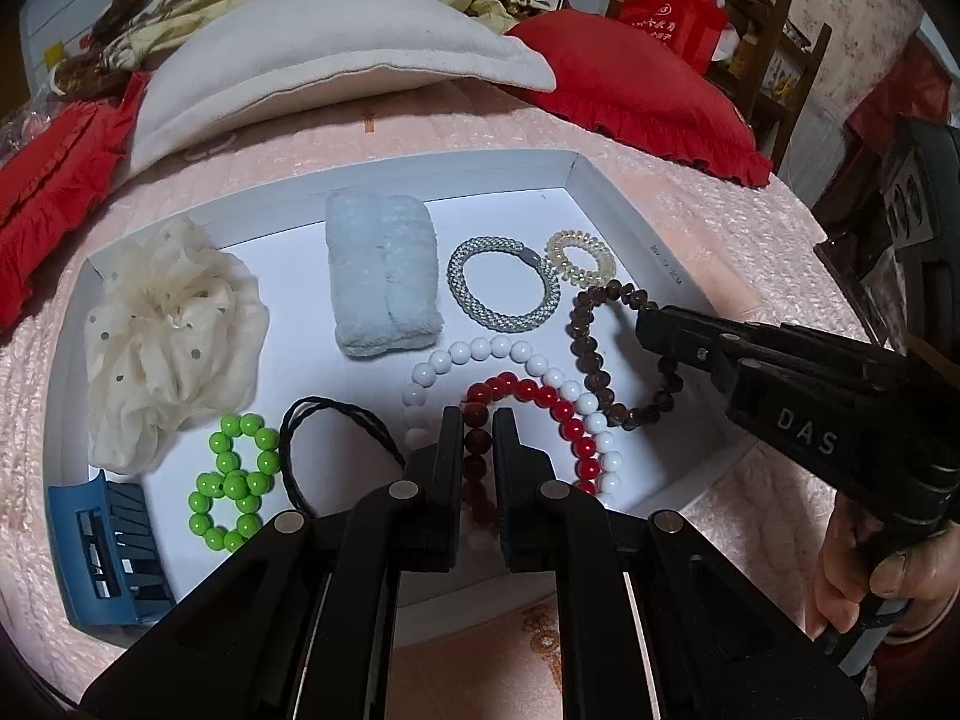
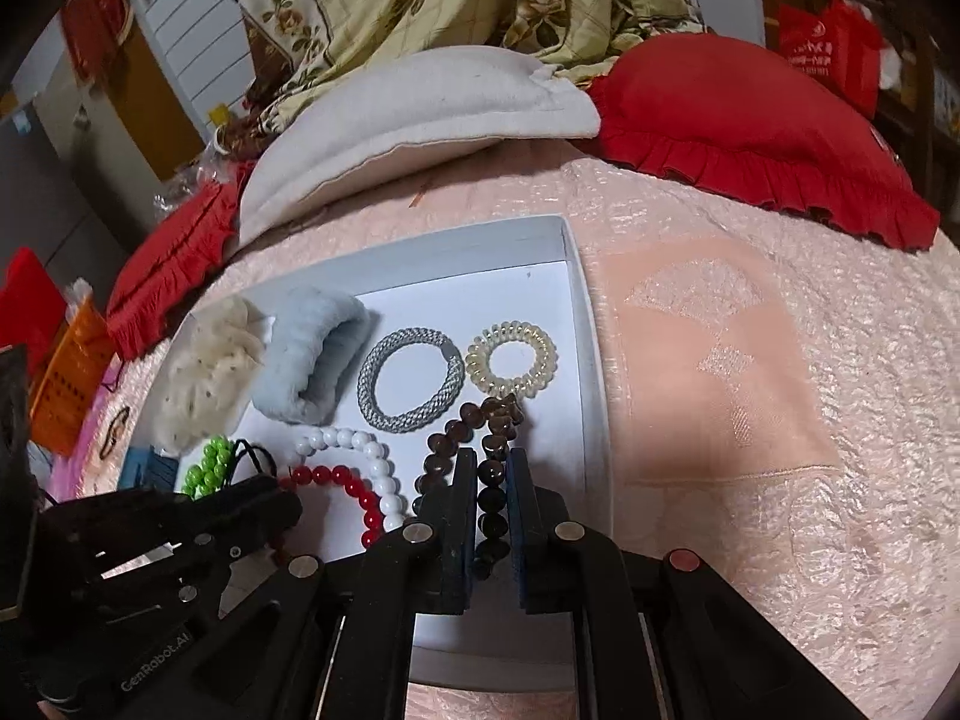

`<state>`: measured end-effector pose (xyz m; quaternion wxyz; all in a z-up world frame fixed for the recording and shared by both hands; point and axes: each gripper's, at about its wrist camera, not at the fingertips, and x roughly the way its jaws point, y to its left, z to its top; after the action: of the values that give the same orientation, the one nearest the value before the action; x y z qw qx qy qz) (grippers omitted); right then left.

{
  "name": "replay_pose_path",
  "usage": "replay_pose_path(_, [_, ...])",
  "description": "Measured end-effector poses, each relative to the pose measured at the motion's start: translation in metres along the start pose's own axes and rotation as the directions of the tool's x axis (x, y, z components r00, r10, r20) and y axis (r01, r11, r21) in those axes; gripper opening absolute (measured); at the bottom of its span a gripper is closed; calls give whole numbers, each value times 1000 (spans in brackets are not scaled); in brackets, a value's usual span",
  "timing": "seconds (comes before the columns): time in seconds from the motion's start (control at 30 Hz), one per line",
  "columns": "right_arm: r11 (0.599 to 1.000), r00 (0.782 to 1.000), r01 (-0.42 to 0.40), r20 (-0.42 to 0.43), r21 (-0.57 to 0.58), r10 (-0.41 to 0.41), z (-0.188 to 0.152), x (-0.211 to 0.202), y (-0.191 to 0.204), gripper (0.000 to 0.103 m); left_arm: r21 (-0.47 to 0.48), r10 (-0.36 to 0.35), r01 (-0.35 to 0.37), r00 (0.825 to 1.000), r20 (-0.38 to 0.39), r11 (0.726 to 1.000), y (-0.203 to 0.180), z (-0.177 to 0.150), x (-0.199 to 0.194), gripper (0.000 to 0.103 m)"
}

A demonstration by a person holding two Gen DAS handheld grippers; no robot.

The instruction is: Organize jewelry

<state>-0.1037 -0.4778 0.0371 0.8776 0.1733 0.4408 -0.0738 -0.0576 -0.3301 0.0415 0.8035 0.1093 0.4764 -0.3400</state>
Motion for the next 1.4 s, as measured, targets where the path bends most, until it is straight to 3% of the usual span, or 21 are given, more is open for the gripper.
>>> replay_pose_path(0.1, [1000,1000,6,4,0,-6,1,-2,0,10,-16,-22,22,1000,9,1000,1,1,-7,12])
replay_pose_path(0.2, [1000,1000,8,30,7,-8,0,-9,1,25,-23,-19,20,999,27,1000,-1,1,-17,22])
replay_pose_path(0.33, [1000,997,13,71,7,-14,-4,-28,1,26,-15,-14,15,998,68,1000,-4,-4,-39,25])
replay_pose_path(0.57, [999,995,29,93,-14,-28,-22,-52,5,26,-17,115,-113,984,138,993,5,-35,-87,32])
replay_pose_path(0.73, [995,995,58,91,-77,-51,-37,-54,25,27,-107,253,-237,952,173,966,36,-74,-115,40])
replay_pose_path(0.83, [993,997,30,77,-112,-21,-45,-50,47,27,-203,336,-299,924,182,932,62,-100,-124,45])
replay_pose_path(0.97, [991,996,-5,91,-133,17,-59,-51,77,27,-261,408,-358,897,172,897,83,-123,-120,45])
replay_pose_path(1.23, [994,998,-20,55,-112,27,-102,-49,108,27,-301,403,-346,902,153,889,97,-146,-107,45])
replay_pose_path(1.4, [993,999,8,34,-116,-4,-105,-43,119,27,-318,380,-322,914,141,892,103,-153,-107,51])
